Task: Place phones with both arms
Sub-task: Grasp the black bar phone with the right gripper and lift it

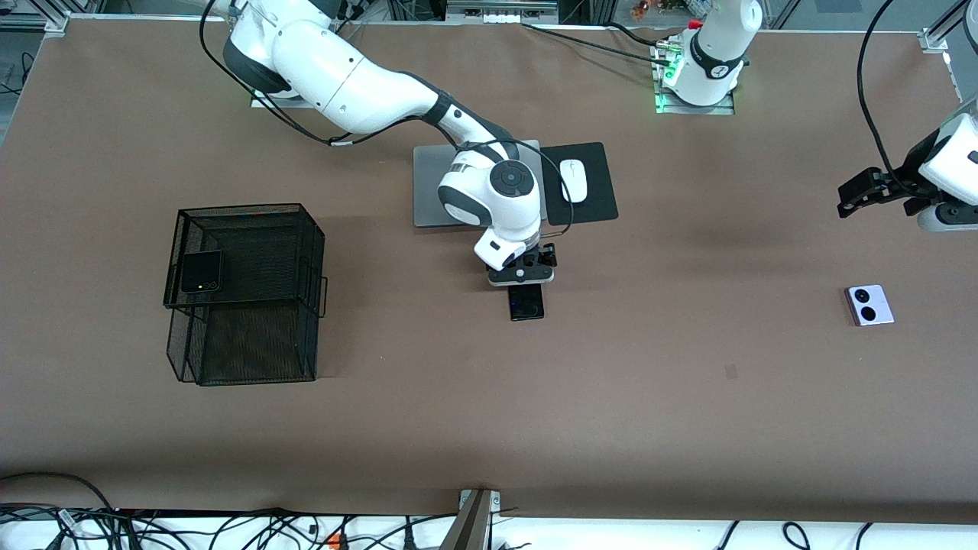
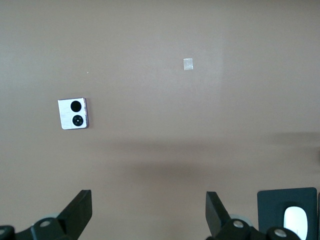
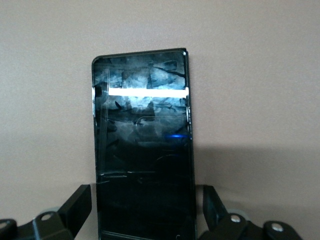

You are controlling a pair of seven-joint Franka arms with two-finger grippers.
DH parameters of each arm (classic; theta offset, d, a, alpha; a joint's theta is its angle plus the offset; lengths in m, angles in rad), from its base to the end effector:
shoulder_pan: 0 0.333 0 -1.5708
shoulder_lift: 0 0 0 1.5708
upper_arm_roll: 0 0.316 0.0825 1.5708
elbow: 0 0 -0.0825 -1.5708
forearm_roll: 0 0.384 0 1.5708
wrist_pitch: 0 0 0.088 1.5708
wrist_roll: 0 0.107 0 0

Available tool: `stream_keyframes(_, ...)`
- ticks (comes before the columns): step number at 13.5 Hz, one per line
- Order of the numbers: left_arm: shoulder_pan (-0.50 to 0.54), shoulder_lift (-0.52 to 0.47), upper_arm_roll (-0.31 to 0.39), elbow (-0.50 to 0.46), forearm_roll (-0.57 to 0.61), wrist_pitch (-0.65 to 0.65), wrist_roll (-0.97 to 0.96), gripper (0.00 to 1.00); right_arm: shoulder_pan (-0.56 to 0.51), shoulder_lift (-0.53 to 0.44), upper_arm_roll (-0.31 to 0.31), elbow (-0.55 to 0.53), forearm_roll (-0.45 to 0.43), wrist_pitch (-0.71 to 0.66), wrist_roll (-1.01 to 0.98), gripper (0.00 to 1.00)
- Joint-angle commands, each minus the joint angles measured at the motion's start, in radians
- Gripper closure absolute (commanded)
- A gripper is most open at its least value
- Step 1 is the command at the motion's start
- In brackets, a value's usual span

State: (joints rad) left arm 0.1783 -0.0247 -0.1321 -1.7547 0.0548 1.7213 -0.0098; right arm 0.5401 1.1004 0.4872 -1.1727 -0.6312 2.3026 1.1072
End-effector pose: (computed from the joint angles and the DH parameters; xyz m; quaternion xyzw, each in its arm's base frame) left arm 0.5532 0.0299 0.5638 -0.9993 -0.0238 0.0050 0.0286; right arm 0.5053 0.5836 0.1669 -0.9961 -0.0210 -0.0719 0.0465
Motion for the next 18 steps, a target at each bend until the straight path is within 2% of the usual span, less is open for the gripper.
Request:
stream_keyframes(1,-0.003,-0.007,0.0,0.003,-0.019,-0.017,0.008,0.0,0.014,0.022,-0.002,0.036,-0.016,0.0,0.026,0.3)
stream_keyframes(4,-0.005,-0.009,-0.003,0.003,-0.019,-0.025,0.005,0.0,0.014,0.022,-0.002,0.036,-0.018,-0.008,0.019,0.73)
stream_keyframes(6,-0.005,-0.007,-0.003,0.003,-0.019,-0.026,0.004,0.0,0.011,0.019,-0.002,0.036,-0.018,-0.015,0.014,0.95)
stream_keyframes(7,-0.005,-0.007,-0.003,0.003,-0.019,-0.026,0.002,0.0,0.009,0.018,-0.002,0.038,-0.018,-0.026,0.013,1.0)
stream_keyframes(10,-0.005,-0.007,-0.003,0.003,-0.019,-0.028,0.001,0.0,0.001,0.01,0.004,0.039,-0.016,-0.046,0.01,1.0)
stream_keyframes(12,-0.005,-0.007,-0.003,0.003,-0.019,-0.029,0.002,0.0,-0.003,0.003,0.013,0.047,-0.015,-0.109,-0.007,1.0)
stream_keyframes(15,-0.005,-0.007,-0.003,0.003,-0.019,-0.029,0.001,0.0,-0.028,-0.007,0.092,0.111,-0.013,-0.23,-0.009,1.0)
stream_keyframes(18,-0.005,-0.007,-0.003,0.003,-0.019,-0.029,0.002,0.0,-0.043,-0.048,0.129,0.117,-0.01,-0.311,-0.009,1.0)
